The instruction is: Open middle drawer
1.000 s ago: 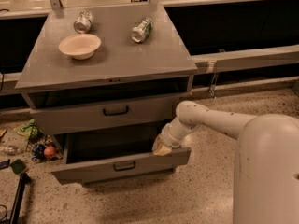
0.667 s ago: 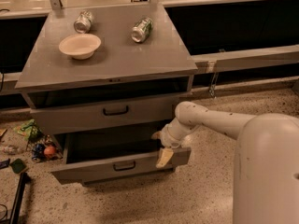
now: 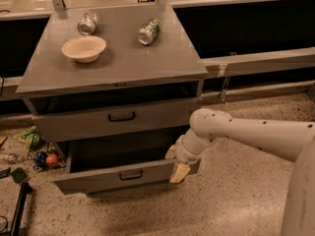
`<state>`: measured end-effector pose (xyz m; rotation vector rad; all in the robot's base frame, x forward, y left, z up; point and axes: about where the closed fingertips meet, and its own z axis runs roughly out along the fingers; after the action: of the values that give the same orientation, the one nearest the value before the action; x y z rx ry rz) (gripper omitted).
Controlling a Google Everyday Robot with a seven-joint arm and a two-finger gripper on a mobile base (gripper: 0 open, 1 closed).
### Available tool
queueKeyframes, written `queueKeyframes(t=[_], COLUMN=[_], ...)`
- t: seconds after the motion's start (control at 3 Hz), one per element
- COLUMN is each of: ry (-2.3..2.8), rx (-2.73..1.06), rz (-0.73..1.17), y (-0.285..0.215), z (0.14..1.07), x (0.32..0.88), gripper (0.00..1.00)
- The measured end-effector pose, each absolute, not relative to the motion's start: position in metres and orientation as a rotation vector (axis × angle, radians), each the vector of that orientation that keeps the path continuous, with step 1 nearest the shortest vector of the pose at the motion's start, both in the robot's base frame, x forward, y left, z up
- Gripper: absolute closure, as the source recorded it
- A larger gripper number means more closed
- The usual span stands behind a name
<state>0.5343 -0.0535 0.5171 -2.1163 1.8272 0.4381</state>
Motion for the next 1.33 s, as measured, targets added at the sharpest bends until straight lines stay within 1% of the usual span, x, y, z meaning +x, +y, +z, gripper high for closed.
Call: queueKeyframes(t=[0.33, 0.67, 1.0, 1.33], ry=[1.816, 1.787, 1.761, 1.752], rx=[-2.137, -2.141, -2.133, -2.114], rz=[0.401, 0.39, 0.388, 0.366], y=[-0.058, -0.054, -0.049, -0.047], z=[0.534, 0.528, 0.511, 0.497], x=[0.528, 0.541, 0.561, 0.58], gripper=[0.59, 0.83, 1.0, 1.0])
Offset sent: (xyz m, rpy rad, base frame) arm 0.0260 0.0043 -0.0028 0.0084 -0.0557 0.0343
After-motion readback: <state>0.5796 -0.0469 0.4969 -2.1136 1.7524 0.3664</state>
